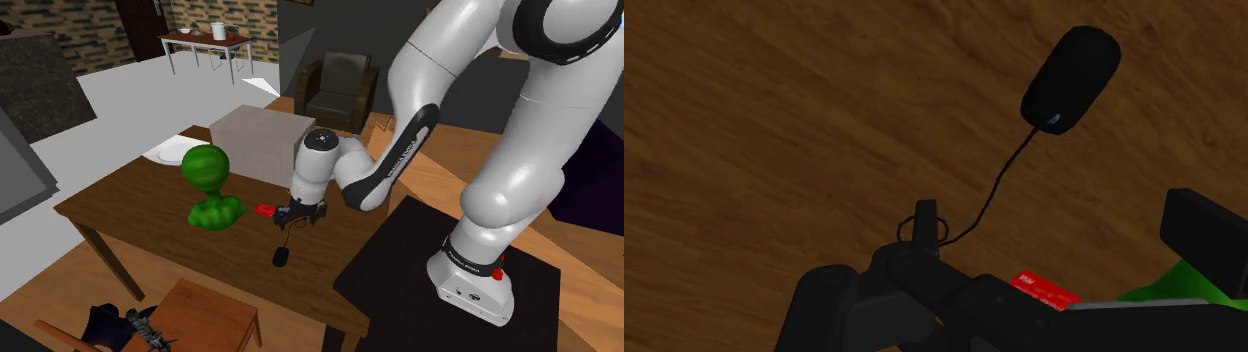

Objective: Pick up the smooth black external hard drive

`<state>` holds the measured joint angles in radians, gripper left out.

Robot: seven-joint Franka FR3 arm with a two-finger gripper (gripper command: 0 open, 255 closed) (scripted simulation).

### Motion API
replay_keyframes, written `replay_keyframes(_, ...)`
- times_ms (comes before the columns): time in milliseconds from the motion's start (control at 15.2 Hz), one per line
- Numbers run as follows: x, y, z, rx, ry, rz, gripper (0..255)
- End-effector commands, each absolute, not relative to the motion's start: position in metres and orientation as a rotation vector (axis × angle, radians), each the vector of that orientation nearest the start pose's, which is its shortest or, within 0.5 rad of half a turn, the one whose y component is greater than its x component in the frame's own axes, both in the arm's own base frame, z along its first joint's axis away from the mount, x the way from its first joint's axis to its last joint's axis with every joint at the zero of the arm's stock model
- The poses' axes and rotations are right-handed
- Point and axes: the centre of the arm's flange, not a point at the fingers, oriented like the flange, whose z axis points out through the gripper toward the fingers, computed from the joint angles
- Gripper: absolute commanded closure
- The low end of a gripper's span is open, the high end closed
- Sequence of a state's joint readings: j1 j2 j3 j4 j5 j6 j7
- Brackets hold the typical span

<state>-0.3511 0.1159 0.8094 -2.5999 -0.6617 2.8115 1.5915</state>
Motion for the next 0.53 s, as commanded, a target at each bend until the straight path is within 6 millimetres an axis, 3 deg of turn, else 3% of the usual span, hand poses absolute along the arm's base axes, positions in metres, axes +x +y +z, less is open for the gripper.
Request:
replay_keyframes(0, 0.390, 0.241, 0.216, -2.959, 0.852, -0.385, 0)
replay_keyframes(264, 0.408, 0.266, 0.172, -2.931, 0.940, -0.418, 0)
replay_keyframes(462, 0.411, 0.269, 0.156, -2.927, 0.952, -0.423, 0)
